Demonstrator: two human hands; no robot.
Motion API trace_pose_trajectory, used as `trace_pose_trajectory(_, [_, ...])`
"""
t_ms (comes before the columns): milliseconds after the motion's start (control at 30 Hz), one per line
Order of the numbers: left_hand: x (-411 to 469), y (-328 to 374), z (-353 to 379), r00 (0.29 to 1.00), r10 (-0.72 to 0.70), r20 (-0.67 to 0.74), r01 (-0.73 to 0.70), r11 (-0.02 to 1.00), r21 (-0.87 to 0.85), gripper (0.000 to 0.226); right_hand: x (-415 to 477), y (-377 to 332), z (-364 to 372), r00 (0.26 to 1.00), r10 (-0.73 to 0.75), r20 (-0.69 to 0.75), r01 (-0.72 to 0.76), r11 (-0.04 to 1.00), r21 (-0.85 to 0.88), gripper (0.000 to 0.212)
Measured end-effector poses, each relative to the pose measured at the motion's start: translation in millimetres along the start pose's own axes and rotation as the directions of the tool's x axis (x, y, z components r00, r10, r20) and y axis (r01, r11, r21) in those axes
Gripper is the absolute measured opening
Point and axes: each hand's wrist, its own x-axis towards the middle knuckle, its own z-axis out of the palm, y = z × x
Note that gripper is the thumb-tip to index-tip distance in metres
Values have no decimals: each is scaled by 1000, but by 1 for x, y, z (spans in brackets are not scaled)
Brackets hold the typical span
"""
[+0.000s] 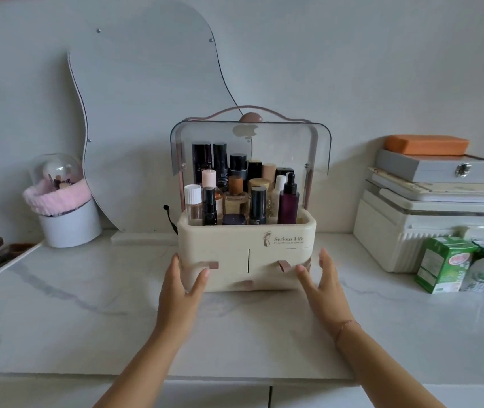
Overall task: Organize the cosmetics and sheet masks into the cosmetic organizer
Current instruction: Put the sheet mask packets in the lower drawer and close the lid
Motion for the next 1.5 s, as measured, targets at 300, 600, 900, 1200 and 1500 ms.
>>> trace_pose_trajectory(300, [47,82,-19,946,249,-206,-271,959,-86,68,34,-94,-29,939,-286,-192,281,958,-49,60])
trace_pose_trajectory(600, [63,77,-18,975,180,-132,-184,983,-14,43,62,-96,-14,988,-150,17,151,973,-172,37])
trace_pose_trajectory(900, [78,79,-21,985,168,-48,-168,986,-10,30,63,-88,-20,992,-123,26,125,986,-111,38])
trace_pose_trajectory(1200, [72,93,-38,967,221,-129,-235,965,-112,66,55,-105,-41,915,-266,-304,305,948,89,75])
trace_pose_trajectory(1500, [54,158,-52,930,341,-136,-366,891,-268,48,58,-144,-50,887,-332,-321,399,900,172,53])
